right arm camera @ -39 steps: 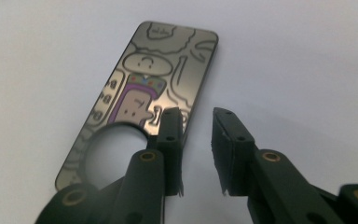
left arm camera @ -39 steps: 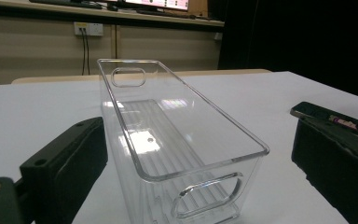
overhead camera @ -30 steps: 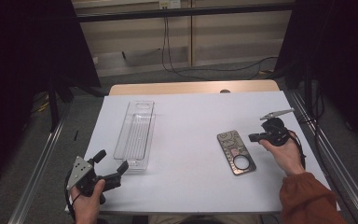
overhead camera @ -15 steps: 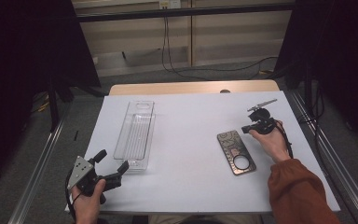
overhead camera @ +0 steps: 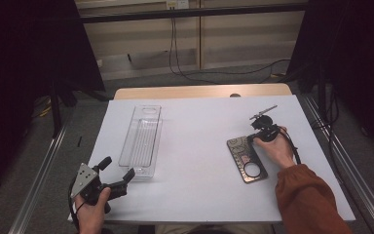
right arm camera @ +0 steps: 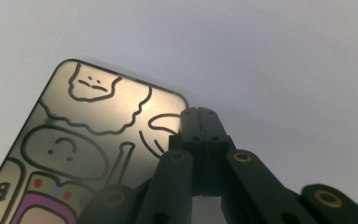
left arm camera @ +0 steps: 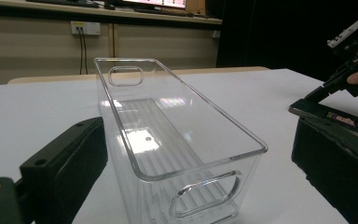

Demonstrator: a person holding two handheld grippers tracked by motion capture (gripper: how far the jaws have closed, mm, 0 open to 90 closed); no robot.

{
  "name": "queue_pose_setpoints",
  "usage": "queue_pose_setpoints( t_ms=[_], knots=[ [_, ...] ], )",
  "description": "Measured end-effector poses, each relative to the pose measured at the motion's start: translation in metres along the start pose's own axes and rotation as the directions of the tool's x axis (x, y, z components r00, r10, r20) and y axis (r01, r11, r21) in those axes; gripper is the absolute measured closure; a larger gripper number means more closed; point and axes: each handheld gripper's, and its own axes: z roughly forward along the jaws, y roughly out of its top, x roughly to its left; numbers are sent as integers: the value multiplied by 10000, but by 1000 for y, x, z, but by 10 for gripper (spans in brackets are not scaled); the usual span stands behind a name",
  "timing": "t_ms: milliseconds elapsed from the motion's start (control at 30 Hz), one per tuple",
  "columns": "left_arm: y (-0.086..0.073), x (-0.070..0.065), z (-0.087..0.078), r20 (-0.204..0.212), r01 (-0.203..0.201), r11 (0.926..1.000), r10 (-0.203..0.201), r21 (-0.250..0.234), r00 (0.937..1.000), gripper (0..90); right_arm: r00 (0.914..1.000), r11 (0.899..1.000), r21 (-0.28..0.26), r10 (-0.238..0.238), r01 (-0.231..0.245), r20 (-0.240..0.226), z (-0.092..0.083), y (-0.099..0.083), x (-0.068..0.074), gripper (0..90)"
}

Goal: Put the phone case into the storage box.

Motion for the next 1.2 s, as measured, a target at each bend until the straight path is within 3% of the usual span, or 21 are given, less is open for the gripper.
queue_pose_setpoints(
  t_ms=[400, 467, 667, 733, 900, 1200],
  knots=[
    [0, -1, 1, -41, -10, 10000, 10, 26, 10000, 36, 9986, 9993, -308, -221, 207, -479, 4, 2, 5, 900],
    [0, -1, 1, 58, 14, 10000, -14, 4, 10000, 36, 9993, 9995, -256, -194, 186, -316, 4, 3, 7, 900],
    [0, 0, 1, 6, 33, 10000, -33, -13, 10000, 36, 9974, 9981, -309, -538, 523, -474, 6, 5, 16, 900],
    [0, 0, 1, 0, 27, 10000, -27, -9, 10000, 36, 9984, 9990, -250, -390, 380, -398, 5, 5, 18, 900],
    [0, -1, 1, -67, -4, 10000, 5, 42, 10000, 36, 9976, 9981, -342, -532, 517, -437, 6, 6, 20, 900],
    [0, 0, 1, 51, -34, 9999, 34, 102, 10000, 36, 9950, 9972, -411, -658, 629, -746, 8, 7, 30, 900]
  ],
)
